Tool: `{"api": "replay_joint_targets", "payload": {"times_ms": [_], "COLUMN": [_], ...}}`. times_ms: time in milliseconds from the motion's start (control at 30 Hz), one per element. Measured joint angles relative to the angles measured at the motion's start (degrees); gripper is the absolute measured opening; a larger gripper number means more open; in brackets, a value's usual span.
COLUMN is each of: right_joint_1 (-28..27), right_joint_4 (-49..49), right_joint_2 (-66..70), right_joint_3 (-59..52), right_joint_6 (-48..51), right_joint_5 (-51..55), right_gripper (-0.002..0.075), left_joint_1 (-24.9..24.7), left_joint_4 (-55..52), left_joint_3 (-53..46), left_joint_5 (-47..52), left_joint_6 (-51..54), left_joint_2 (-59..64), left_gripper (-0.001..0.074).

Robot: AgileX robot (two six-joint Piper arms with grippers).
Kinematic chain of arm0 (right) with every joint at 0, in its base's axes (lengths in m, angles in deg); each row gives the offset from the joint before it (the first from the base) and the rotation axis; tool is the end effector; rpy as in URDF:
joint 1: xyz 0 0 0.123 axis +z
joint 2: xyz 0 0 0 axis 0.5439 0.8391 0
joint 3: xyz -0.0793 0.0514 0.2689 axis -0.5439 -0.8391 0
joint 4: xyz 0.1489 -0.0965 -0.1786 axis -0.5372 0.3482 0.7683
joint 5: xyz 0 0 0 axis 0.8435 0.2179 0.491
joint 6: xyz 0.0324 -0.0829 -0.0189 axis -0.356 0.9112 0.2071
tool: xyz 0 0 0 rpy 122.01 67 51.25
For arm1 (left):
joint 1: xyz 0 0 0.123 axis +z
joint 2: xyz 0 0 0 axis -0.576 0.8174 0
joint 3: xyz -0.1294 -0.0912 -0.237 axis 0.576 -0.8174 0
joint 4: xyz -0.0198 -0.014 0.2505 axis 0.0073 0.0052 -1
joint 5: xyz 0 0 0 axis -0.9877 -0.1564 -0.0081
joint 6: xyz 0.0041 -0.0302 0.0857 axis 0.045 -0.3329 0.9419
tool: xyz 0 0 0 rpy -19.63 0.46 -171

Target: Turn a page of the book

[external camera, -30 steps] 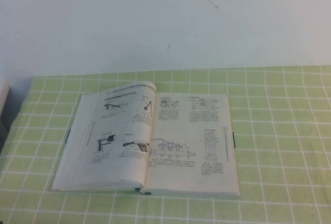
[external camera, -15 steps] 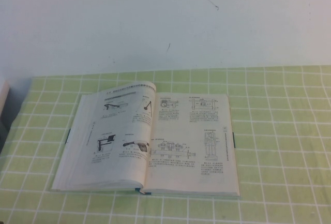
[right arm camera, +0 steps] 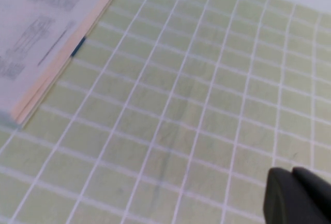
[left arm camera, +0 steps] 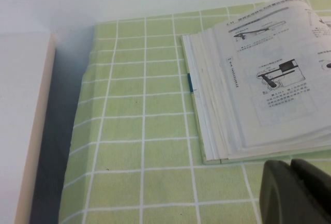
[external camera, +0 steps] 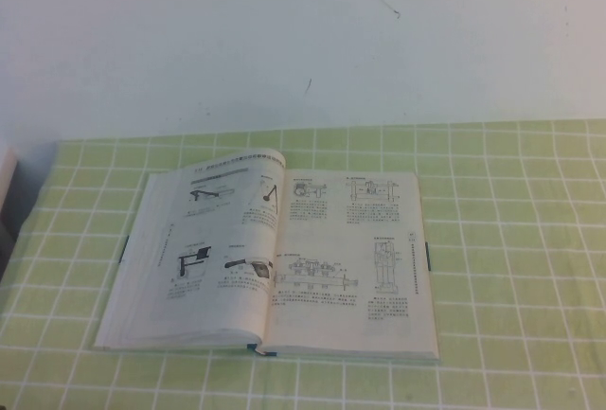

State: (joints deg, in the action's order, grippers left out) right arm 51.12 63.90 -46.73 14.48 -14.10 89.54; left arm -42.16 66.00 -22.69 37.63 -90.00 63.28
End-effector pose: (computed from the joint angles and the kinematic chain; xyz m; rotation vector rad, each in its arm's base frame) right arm 0.0610 0.0049 0.2636 -0.3530 2.0500 -0.0432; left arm 0.0531 -0.0077 0.1780 0.0862 1.8091 -0.1229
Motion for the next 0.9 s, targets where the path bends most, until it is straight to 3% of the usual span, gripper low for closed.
{"api": "replay_joint_targets", "payload": {"times_ms": [267,367,500,900], "right_joint_1": [-16.6,-19.6,-20.4,-20.6], "right_joint_4": [-2.5,-6.2,-7.5,-8.0], "right_joint_2": [-9.9,-13.4,-16.4,-16.8], "right_joint_3": [-11.9,-17.5,-22.9,-23.1], "right_joint_6": [5.2,8.8,9.9,11.5], "right_joint_5": [-14.9,-17.9,-19.4,-20.2], "right_gripper": [-0.0003,-0.0003,-0.0003,-0.0003], "left_joint_1": [0.0,0.0,0.0,0.0], "left_joint_4": [0.0,0.0,0.0,-0.1], "left_joint_3": [0.0,0.0,0.1,0.1], "left_joint_5": [0.0,0.0,0.0,0.1], "left_joint_6": [0.0,0.0,0.0,0.3], "left_joint_2": [0.0,0.0,0.0,0.0], "left_gripper": [-0.0002,-0.0002,-0.0002,-0.0002]}}
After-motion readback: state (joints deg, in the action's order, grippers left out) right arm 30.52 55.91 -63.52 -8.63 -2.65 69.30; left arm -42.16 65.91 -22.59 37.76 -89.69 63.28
